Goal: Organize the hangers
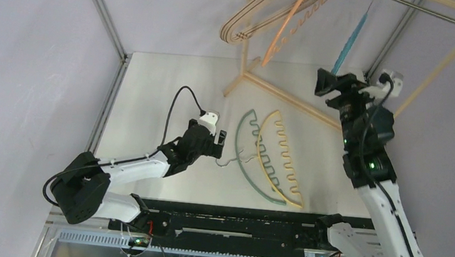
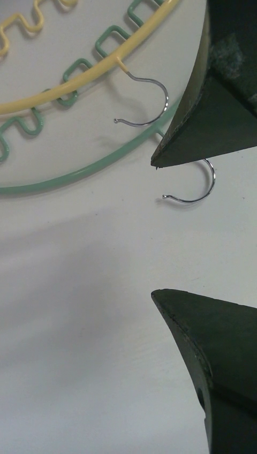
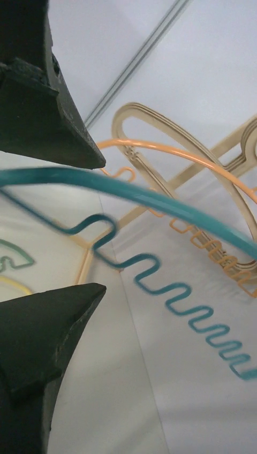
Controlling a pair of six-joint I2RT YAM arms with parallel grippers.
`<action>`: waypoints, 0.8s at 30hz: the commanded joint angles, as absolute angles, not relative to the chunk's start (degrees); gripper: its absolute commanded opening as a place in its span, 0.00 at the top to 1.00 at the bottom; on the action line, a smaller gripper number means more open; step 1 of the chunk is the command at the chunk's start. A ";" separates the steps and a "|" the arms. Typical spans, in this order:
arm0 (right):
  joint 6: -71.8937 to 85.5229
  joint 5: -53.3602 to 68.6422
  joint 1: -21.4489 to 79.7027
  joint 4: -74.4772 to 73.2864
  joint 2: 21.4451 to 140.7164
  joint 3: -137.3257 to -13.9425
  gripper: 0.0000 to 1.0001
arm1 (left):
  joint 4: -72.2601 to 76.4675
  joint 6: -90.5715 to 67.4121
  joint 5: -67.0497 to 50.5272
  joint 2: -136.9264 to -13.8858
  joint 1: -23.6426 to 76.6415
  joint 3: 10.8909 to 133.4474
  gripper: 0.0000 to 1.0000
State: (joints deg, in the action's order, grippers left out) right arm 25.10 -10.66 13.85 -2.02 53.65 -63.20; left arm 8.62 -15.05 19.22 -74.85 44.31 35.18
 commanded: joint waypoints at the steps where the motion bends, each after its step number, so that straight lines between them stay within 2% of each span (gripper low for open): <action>1: 20.08 -21.80 18.32 -7.24 45.84 -57.98 0.14 | 11.19 -15.54 18.21 -74.82 44.03 34.29 0.12; 7: 19.00 -24.83 22.81 -17.56 37.32 -52.97 0.13 | 10.99 -15.58 17.80 -75.50 44.01 34.89 0.11; 8: 19.20 -24.38 24.15 -19.59 36.60 -52.54 0.04 | 10.99 -15.64 17.72 -75.50 44.03 34.93 0.12; 9: 19.52 -24.44 25.47 -21.39 36.25 -51.90 0.01 | 10.99 -15.63 17.71 -75.66 44.03 35.12 0.12; 14: 20.68 -29.73 36.70 -27.21 36.00 -46.28 0.01 | 10.37 -15.61 17.61 -76.14 44.01 35.86 0.12; 20: 24.13 -36.20 52.42 -30.66 45.42 -42.27 0.03 | 10.11 -15.73 17.91 -76.50 43.95 35.77 0.12; 24: 27.03 -34.32 55.26 -29.64 55.18 -41.07 0.07 | 10.28 -16.02 18.01 -76.56 43.94 35.39 0.11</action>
